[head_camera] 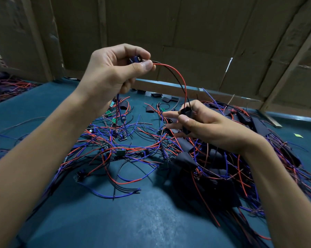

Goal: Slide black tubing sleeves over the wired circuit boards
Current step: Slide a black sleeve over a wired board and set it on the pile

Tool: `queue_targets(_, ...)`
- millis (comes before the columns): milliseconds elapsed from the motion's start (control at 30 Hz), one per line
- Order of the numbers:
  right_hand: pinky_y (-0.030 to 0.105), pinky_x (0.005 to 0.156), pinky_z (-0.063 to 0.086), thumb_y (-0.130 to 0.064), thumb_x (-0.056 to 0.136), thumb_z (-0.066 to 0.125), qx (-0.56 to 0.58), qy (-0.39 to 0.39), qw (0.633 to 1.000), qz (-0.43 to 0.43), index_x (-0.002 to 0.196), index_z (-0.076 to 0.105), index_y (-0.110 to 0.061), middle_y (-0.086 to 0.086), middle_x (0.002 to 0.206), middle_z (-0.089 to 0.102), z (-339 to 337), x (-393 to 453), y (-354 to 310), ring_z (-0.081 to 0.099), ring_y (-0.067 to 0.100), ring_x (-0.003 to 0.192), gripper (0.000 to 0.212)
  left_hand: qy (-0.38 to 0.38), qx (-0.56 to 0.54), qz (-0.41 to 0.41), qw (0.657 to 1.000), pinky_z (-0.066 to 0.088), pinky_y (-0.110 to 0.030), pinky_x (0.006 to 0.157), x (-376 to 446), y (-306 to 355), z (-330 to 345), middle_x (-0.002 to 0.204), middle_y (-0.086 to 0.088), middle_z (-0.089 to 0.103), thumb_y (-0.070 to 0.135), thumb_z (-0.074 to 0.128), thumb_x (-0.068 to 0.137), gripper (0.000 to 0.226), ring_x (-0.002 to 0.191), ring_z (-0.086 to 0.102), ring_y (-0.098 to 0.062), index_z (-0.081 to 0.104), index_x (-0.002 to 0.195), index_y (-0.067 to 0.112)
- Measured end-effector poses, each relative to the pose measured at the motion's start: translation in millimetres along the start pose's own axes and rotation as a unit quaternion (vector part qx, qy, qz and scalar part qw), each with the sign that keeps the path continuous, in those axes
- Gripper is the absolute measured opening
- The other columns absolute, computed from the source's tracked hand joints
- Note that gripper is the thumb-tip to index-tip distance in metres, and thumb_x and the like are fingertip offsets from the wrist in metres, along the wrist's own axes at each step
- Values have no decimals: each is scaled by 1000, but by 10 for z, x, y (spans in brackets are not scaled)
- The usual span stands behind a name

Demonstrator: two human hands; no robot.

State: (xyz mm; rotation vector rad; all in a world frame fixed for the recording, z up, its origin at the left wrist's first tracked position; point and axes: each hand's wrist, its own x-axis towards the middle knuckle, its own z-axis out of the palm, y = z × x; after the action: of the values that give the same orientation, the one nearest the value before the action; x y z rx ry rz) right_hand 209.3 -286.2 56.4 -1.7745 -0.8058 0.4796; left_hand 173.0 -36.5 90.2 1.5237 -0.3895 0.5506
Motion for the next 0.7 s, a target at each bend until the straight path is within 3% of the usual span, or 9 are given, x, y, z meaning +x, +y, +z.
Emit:
queue_targets(267,50,103,51,-40,91,58,53,1,998,-30,111,42,-15,7,137,64,-45,19,19,64,28,122,36,-9,-16,-28,999,24,-17,40,25,-10,-45,82,-6,70,10,68,87,9,57,43,-10,71,94,16)
queue_targets(367,49,87,58,-36,91,59,88,12,995,-47,106,43,-13,20,113,71,-65,29,8,70,37,95,32,-44,73,-40,996,29,-16,39,43,-28,-111,74,-1,68,5,61,86,22,56,49,-10,75,96,17)
queue_targets(533,29,53,50,-28,98,56,37,46,997,-58,94,51,-15,15,68,64,-58,38,-37,57,26,56,14,-185,316,-66,928,46,-22,51,-1,-70,-149,68,0,67,20,48,80,33,55,57,-13,77,93,27)
queue_targets(633,26,44,41,-25,101,51,0,82,994,-72,86,56,-14,8,58,55,-21,60,-34,47,21,48,19,-242,345,-110,900,45,-22,55,-52,-112,-67,67,2,64,24,43,79,35,58,59,-11,74,94,28)
queue_targets(700,26,44,35,-21,106,49,-41,99,992,-71,84,56,-12,5,55,50,-15,67,-33,42,20,46,25,-253,326,-125,903,47,-24,59,-75,-137,-4,67,0,64,22,43,80,36,60,61,-14,70,103,27)
